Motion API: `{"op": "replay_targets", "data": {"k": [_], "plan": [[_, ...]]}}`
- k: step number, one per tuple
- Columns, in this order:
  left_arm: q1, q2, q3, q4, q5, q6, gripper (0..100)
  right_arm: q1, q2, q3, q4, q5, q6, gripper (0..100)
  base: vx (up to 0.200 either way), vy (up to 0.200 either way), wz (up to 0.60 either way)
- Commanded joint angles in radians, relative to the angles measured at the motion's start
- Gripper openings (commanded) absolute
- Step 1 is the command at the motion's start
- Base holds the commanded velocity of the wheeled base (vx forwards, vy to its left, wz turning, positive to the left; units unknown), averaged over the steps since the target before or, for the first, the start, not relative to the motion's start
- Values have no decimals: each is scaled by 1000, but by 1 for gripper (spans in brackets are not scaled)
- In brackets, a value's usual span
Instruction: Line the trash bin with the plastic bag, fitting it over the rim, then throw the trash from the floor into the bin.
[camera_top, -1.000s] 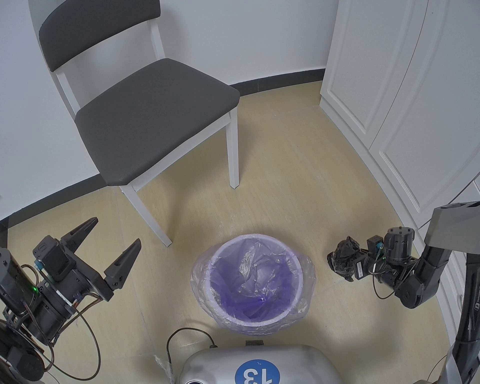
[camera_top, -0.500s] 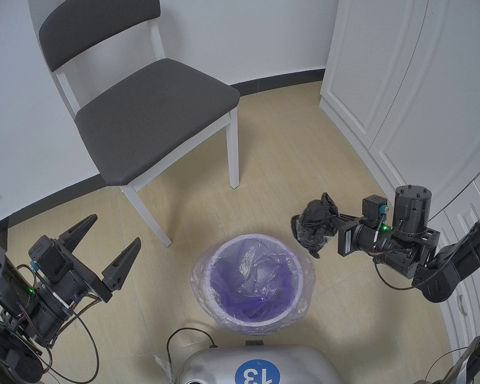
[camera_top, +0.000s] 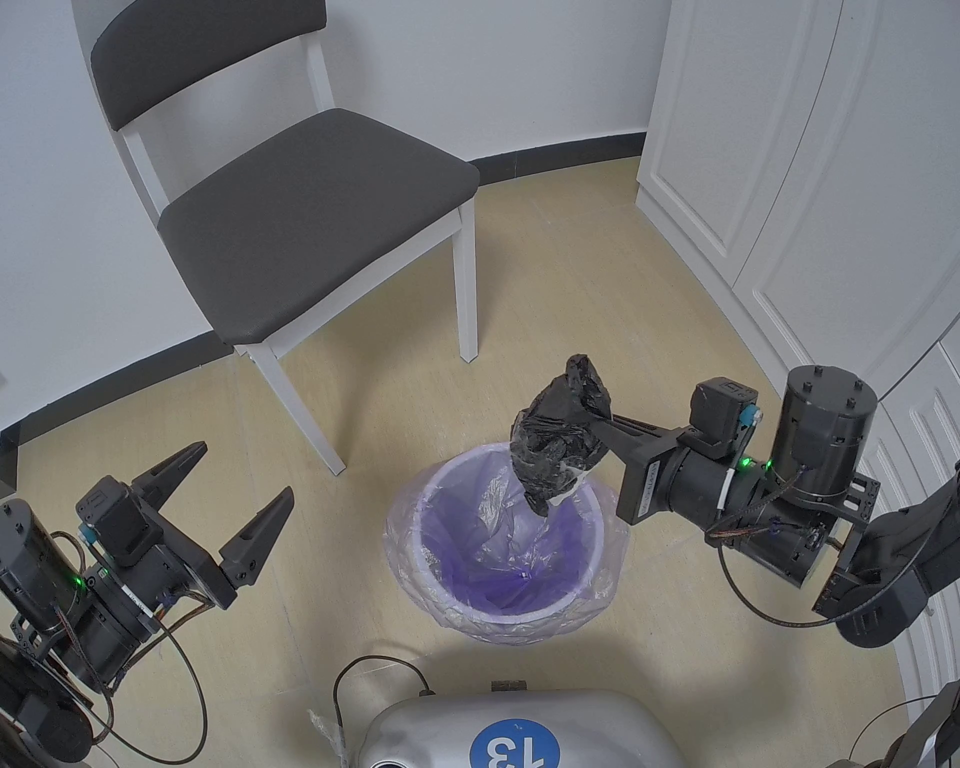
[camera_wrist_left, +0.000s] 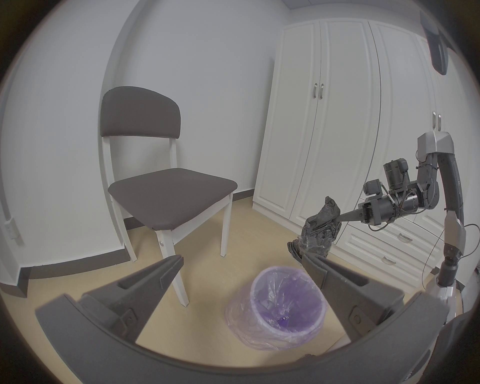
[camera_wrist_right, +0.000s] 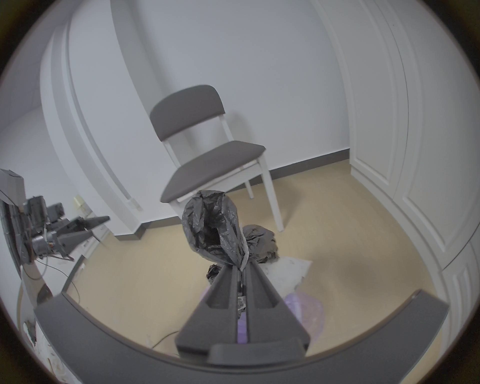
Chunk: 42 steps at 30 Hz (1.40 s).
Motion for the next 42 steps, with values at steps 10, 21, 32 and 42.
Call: {"op": "replay_targets", "data": {"k": [10,21,32,42], "plan": [[-5,7,18,7,0,-7,100,78,241,15,-121,-3,11,0,0,0,0],[-8,14,18,10,0,-8,100,62,353,-28,-124,1,21,0,0,0,0],[-10,17,18,12,0,-8,100,38,387,-195,74,24,282,0,0,0,0],[-10,25,18,13,1,-8,100,-59,502,-319,77,24,357,0,0,0,0]]}}
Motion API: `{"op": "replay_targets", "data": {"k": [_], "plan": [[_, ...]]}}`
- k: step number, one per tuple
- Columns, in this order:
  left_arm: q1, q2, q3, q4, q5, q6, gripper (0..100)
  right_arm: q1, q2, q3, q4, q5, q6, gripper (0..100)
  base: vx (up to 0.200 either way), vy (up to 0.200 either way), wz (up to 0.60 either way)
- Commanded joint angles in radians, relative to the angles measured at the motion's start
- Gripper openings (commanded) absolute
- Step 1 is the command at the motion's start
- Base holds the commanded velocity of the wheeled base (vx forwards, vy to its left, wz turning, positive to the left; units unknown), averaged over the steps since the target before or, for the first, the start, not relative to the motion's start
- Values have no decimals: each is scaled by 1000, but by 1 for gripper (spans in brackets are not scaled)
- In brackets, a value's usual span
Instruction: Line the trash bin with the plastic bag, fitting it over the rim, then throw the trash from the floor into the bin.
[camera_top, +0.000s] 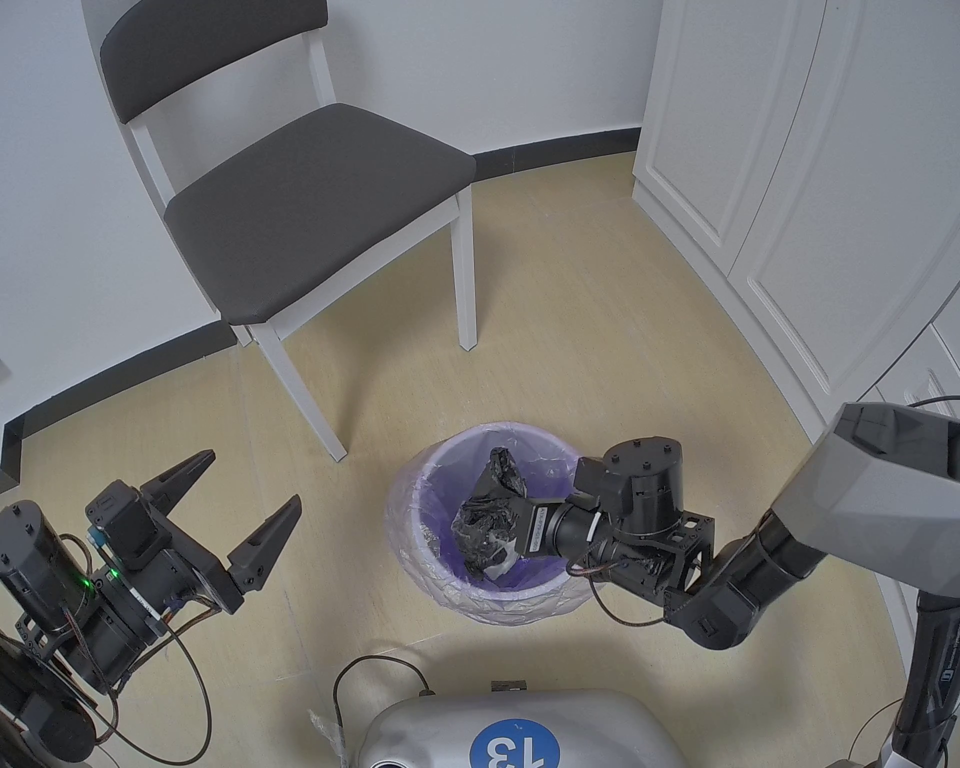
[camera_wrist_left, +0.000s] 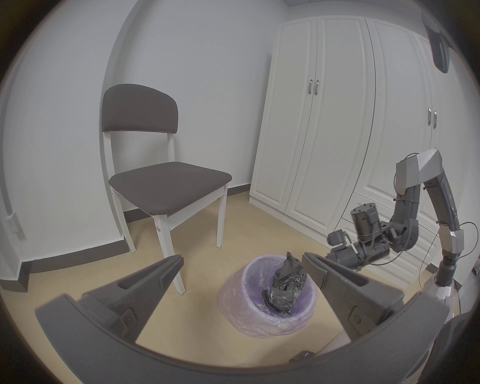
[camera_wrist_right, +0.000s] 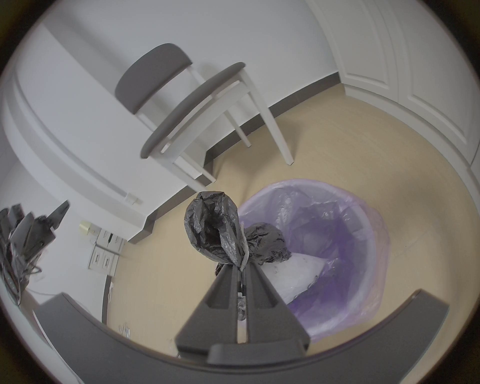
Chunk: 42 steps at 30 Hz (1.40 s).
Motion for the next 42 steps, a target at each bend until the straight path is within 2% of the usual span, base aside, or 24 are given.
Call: {"op": "replay_targets", "data": {"k": [1,5,9,14,17,22,26,28,35,42], "plan": [[0,10,18,-1,0,0,100,-46,68,-57,-2,-1,19,0,0,0,0],[-1,10,18,-1,0,0,100,-78,105,-110,-19,-11,56,0,0,0,0],[-1,10,18,-1,0,0,100,-72,97,-90,-58,0,108,0,0,0,0],[-1,7,18,-1,0,0,100,-18,47,-23,-67,3,102,0,0,0,0],[-1,6,18,-1,0,0,100,12,33,12,-84,3,69,0,0,0,0],[0,1,18,-3,0,1,100,38,50,61,-199,5,22,0,0,0,0],[-1,1,18,-1,0,1,100,38,85,64,-228,22,13,0,0,0,0],[-1,1,18,-1,0,1,100,28,125,54,-229,52,16,0,0,0,0],[-1,1,18,-1,0,1,100,-17,228,-11,-228,54,16,0,0,0,0],[-1,1,18,-1,0,1,100,-23,228,-17,-229,54,17,0,0,0,0]]}}
